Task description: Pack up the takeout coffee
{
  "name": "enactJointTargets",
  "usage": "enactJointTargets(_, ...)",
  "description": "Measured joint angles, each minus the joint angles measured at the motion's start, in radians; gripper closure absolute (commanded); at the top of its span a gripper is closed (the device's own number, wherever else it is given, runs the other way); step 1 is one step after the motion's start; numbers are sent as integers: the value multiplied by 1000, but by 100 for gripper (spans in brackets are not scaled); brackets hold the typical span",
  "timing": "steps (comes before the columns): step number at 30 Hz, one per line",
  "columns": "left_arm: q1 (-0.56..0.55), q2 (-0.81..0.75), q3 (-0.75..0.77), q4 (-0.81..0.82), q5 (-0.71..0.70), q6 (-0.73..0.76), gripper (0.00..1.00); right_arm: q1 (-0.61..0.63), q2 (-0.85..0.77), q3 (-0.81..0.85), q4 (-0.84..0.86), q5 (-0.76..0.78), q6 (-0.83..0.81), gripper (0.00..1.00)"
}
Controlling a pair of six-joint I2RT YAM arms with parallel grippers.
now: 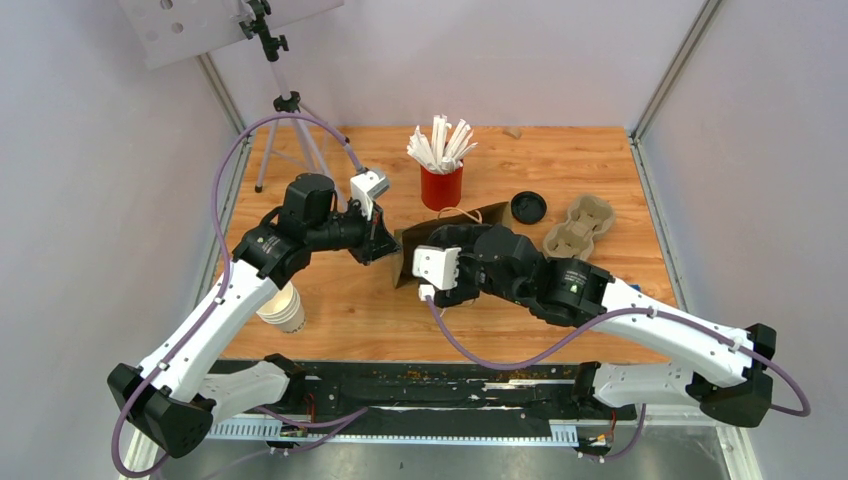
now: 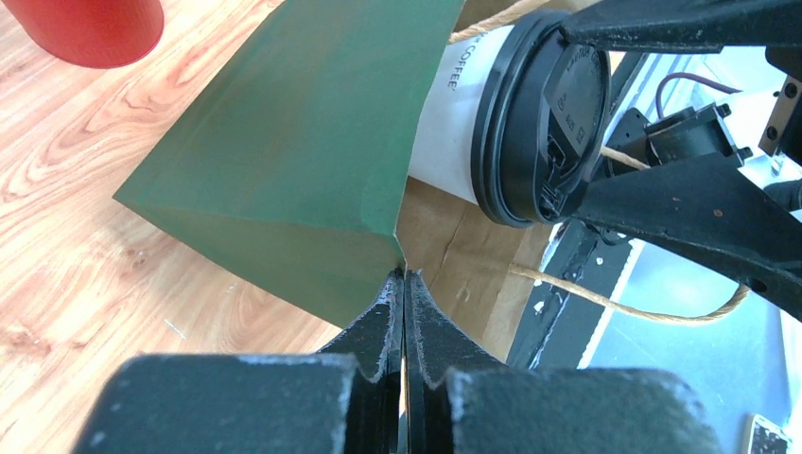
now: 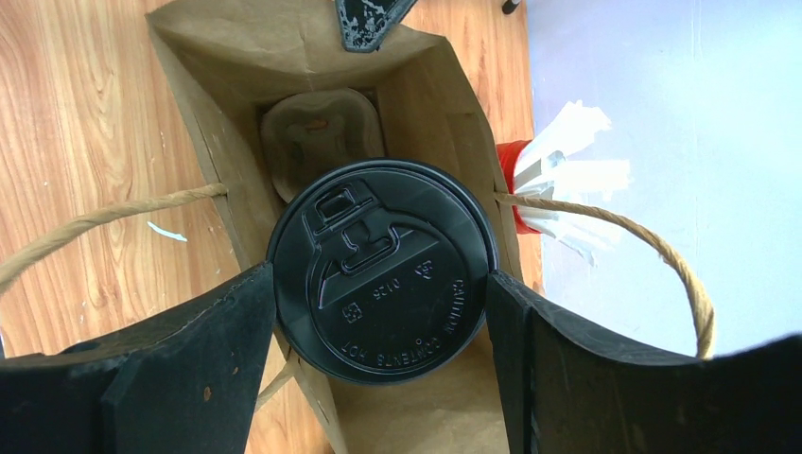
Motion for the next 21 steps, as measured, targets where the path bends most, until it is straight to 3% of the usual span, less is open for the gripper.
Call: enactJointTargets(21,0,-16,3,-21,-77,-47,95,-16,45,-36,60,-117,-103,40)
